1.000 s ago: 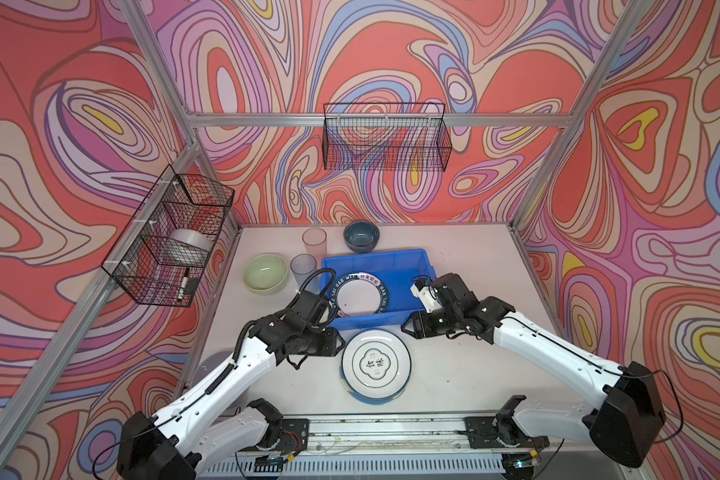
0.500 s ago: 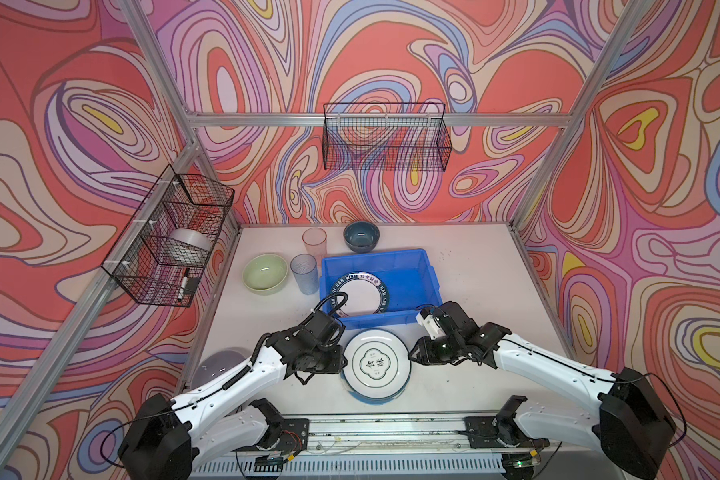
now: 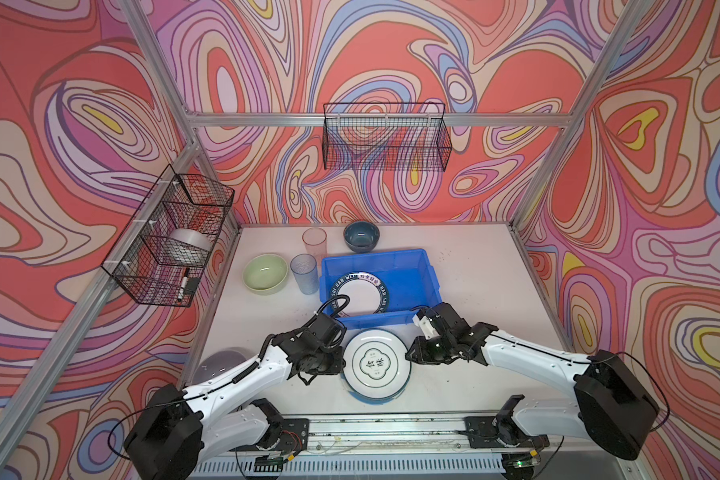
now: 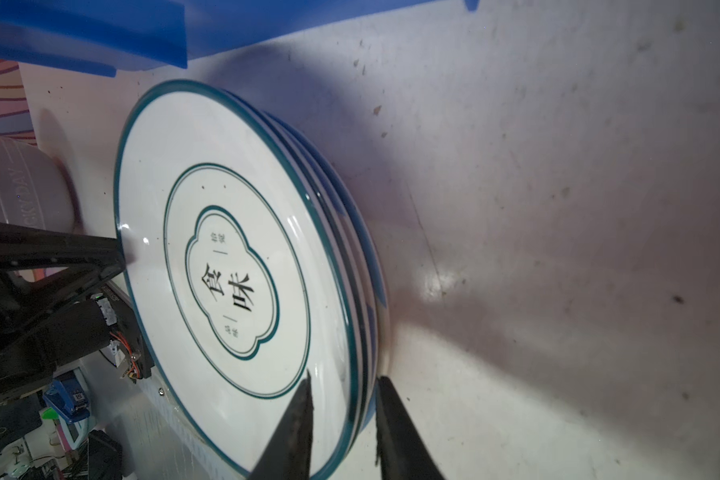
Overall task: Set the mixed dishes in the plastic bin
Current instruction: 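Move both grippers down onto opposite rims of the white teal-rimmed plate stack, then pinch the white plate stack rims with both grippers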
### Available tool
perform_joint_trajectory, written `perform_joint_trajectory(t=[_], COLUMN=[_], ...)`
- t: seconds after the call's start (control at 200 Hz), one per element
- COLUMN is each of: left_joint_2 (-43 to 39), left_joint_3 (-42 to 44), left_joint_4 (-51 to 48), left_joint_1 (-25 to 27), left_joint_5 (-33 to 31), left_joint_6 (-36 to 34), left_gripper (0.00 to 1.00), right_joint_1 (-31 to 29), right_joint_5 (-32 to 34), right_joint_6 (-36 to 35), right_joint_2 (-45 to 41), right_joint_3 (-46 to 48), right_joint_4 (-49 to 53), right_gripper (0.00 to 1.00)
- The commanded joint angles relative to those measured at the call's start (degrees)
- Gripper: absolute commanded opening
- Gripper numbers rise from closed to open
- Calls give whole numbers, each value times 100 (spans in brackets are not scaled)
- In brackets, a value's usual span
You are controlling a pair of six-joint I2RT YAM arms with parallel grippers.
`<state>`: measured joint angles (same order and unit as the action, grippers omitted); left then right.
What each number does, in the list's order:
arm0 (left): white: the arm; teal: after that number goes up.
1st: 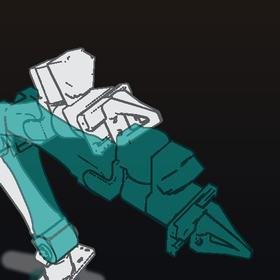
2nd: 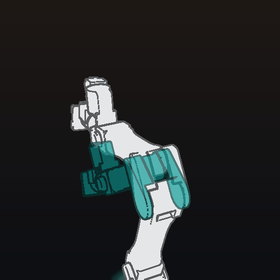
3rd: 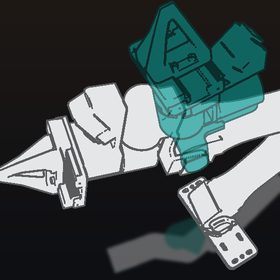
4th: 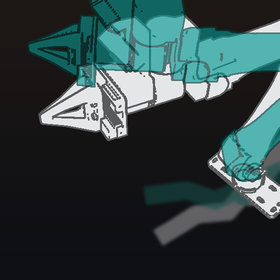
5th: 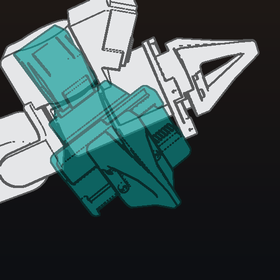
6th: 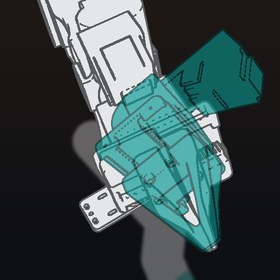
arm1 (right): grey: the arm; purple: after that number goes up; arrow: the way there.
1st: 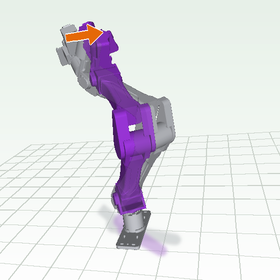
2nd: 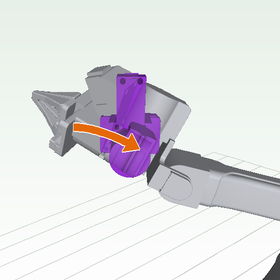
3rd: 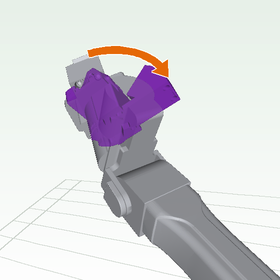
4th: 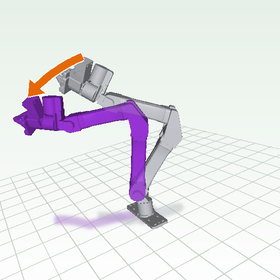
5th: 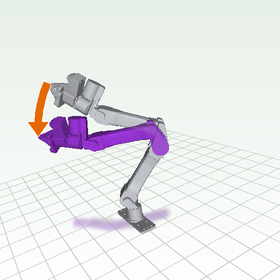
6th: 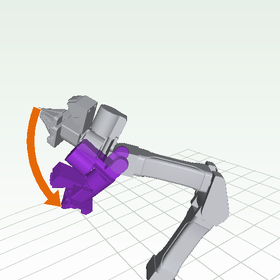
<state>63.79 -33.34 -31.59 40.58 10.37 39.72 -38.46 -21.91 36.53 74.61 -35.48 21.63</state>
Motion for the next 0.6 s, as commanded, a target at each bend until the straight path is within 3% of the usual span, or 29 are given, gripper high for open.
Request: perform_joint_trajectory(t=[0.0,0.596], left_joint_2=[8,266], left_joint_3=[72,126], left_joint_4=[57,234], left_joint_1=[29,29], left_joint_5=[-149,-91], left_joint_6=[123,93], left_gripper=[12,4], right_joint_1=[-39,-39], right_joint_5=[33,-394], right_joint_6=[17,66], right_joint_2=[45,-134], right_joint_3=[11,-30], right_joint_4=[-134,-290], right_gripper=[28,24])
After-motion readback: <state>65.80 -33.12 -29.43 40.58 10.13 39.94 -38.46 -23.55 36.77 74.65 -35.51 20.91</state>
